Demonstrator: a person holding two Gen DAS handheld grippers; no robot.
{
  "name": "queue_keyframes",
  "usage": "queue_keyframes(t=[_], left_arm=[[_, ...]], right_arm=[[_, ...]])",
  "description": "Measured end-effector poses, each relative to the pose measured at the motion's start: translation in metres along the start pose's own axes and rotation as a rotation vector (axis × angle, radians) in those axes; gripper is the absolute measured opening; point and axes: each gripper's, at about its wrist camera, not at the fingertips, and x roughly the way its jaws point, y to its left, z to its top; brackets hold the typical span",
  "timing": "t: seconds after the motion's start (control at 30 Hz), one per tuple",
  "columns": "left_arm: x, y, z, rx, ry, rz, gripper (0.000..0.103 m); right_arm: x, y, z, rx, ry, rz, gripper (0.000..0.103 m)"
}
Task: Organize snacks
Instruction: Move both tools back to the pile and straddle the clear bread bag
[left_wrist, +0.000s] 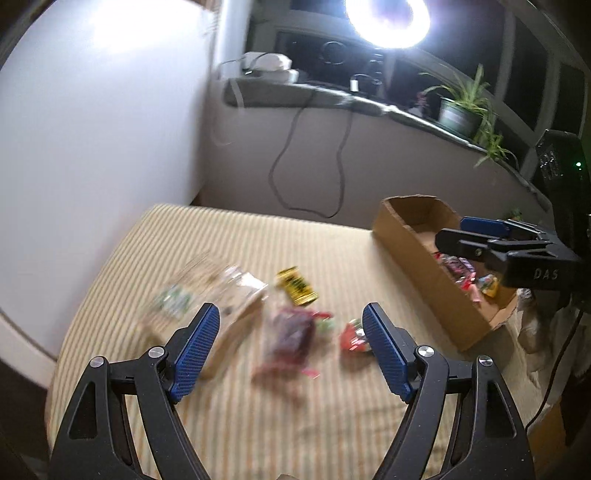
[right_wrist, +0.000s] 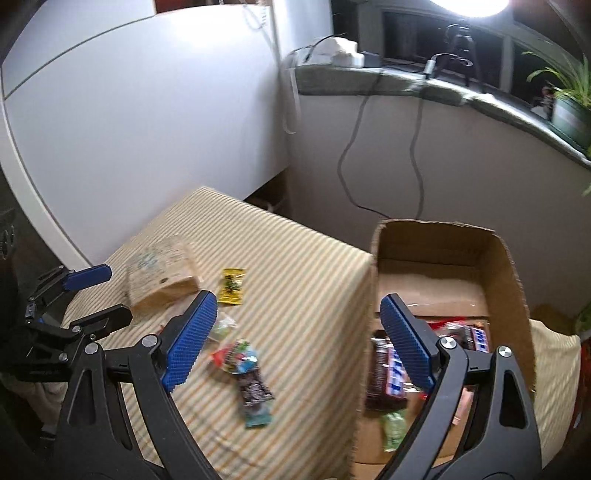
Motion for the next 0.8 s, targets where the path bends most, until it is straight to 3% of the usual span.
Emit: queue_keyframes(t=[0.37,0.8], left_arm=[[-0.001,0.058,-0.033,-0.178,0.044,0.011,0.080],[0.023,0.085,-0.036,-0.288,0.095,-0.036,0.080]], right_arm=[[0.036,0.047,0.019,-0.038,0.054,0.136,0.092],[0.111,0.090,0.034,0.002,0.201,0.305,0.092]])
